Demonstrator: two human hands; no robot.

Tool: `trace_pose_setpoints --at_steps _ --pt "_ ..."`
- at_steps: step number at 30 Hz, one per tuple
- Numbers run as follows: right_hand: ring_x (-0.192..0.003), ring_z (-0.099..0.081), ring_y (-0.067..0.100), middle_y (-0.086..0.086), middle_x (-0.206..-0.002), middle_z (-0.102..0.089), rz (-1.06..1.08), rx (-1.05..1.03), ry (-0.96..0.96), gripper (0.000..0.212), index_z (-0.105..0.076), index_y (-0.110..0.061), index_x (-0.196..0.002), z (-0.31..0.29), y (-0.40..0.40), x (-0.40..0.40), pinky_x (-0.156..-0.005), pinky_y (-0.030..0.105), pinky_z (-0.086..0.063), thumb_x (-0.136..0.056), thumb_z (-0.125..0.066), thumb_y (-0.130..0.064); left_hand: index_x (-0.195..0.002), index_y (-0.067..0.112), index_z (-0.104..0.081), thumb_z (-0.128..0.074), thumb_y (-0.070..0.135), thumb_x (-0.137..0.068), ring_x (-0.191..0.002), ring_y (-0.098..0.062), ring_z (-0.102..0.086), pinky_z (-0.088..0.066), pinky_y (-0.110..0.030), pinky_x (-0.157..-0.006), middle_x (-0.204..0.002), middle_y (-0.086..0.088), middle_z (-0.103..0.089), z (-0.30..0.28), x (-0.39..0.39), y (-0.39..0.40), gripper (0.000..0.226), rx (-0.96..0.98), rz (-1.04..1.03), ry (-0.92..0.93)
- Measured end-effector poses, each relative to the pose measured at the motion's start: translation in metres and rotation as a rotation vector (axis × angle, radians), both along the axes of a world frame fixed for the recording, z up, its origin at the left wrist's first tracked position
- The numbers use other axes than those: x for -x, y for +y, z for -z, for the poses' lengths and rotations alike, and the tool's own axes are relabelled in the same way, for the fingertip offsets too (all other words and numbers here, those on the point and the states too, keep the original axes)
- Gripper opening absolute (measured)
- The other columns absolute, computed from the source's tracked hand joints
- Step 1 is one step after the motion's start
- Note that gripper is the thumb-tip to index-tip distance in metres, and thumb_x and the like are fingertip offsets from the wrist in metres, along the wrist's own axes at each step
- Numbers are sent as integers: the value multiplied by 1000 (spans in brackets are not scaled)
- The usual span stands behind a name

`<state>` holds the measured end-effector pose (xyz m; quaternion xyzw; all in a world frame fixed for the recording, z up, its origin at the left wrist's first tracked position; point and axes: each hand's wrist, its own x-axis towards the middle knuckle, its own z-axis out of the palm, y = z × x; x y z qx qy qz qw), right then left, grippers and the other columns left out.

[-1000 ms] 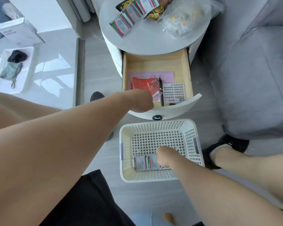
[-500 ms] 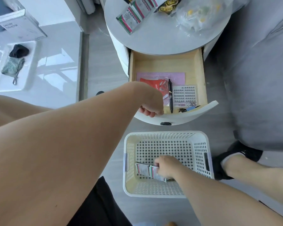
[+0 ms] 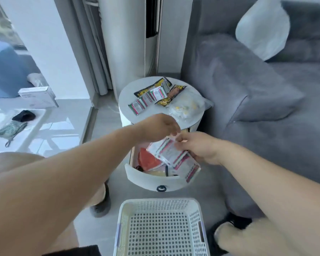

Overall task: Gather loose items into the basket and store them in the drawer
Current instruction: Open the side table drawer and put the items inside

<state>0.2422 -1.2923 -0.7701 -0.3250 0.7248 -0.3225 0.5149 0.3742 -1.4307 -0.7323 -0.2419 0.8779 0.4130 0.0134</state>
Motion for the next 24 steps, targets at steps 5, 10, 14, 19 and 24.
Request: trace_pose_setpoints --at_steps 5,10,14,19,24 --pt "-77 -75 21 10 -102 -80 221 142 33 7 -67 -18 -103 -75 -12 12 -77 41 -61 -106 -61 -18 -129 33 -67 -56 38 -104 -112 -12 -59 -42 -21 -84 -130 19 -56 -50 0 -12 28 139 -17 87" --pt "-101 -77 34 20 -114 -78 301 211 -71 16 -70 -8 -117 -98 -33 24 -99 54 -59 -103 -67 -15 -152 42 -42 -64 54 -97 -129 -2 -46 -33 -23 -105 -146 27 -40 -61 0 -29 61 181 158 -7" --pt "-101 -76 29 16 -118 -78 310 229 -213 23 -69 -9 -123 -83 -39 23 -91 45 -62 -101 -68 -9 -147 39 -50 -73 47 -94 -121 -7 -60 -46 -33 -110 -135 15 -62 -32 4 -45 58 85 68 77" --pt "-84 -76 23 14 -107 -78 357 262 -223 35 -65 -17 -127 -69 -56 42 -67 34 -59 -99 -65 4 -120 21 -68 -60 35 -104 -99 -19 -72 -59 -39 -92 -109 1 -76 -29 24 -54 23 -30 41 41" --pt "-85 -76 19 14 -106 -78 330 332 -95 30 -68 -19 -123 -66 -57 59 -64 28 -57 -99 -68 -2 -117 12 -70 -60 39 -104 -90 -20 -77 -58 -42 -92 -103 -2 -80 -28 32 -67 32 -305 -61 57"
